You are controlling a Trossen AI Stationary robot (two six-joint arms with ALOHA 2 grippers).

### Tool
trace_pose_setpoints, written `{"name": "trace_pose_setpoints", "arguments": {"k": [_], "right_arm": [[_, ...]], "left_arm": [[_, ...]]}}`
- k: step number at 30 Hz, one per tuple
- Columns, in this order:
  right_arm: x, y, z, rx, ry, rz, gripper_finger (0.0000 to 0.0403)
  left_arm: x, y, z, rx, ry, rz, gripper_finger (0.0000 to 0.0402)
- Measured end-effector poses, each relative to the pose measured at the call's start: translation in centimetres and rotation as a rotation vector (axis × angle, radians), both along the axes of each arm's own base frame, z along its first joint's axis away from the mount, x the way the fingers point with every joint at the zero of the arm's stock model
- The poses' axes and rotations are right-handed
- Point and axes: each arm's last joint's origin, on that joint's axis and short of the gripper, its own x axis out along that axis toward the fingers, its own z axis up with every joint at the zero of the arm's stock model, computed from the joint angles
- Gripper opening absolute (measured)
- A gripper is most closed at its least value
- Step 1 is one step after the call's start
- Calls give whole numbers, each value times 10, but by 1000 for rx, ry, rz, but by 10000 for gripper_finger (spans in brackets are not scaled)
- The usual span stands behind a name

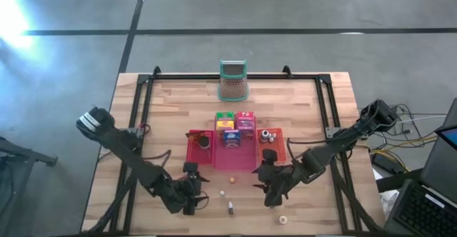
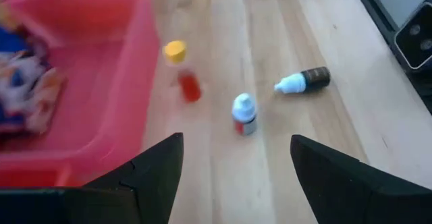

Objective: Pick & Place Kitchen Items
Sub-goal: Put the small orange food coloring bottle into the orange bin

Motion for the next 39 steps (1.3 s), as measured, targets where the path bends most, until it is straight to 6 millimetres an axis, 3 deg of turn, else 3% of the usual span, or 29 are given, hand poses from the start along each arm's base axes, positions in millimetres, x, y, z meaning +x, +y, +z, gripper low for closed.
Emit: {"name": "trace_pose_setpoints", "arguments": {"k": [6,14,32,39], "right_arm": [[0,0,0,-2,4,0,203],[0,0,-1,-5,5,2,189],[-1,0,-1,-5,8,0,208],[-1,-1,-2,-6,10,0,195]], "left_arm": [[15,-15,-20,-21,-23,-7,276],[25,-17,-45,-81,16,69,275],[42,-9,-68,-126,35,120,275],[51,-11,-74,-135,28,126,275]]}}
